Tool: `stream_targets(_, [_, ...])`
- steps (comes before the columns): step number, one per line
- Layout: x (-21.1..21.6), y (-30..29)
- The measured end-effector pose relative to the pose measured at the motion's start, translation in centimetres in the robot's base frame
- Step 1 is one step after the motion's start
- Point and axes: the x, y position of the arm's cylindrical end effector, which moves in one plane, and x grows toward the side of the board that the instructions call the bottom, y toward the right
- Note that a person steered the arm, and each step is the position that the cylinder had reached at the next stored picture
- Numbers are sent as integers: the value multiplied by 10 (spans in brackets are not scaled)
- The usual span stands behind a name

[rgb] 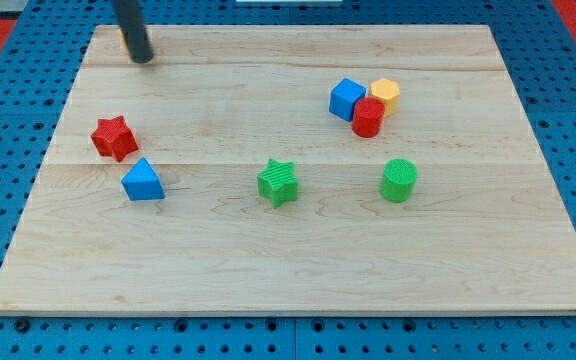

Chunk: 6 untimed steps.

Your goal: Slide the yellow heart to the top left of the red star

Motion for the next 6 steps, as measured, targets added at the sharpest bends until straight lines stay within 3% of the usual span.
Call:
stream_targets(1, [-45, 53])
stream_targets(2, [-49, 38])
stream_targets(3, [-47, -51])
stream_targets(5, [-33, -103])
stream_targets(6, [-9, -97])
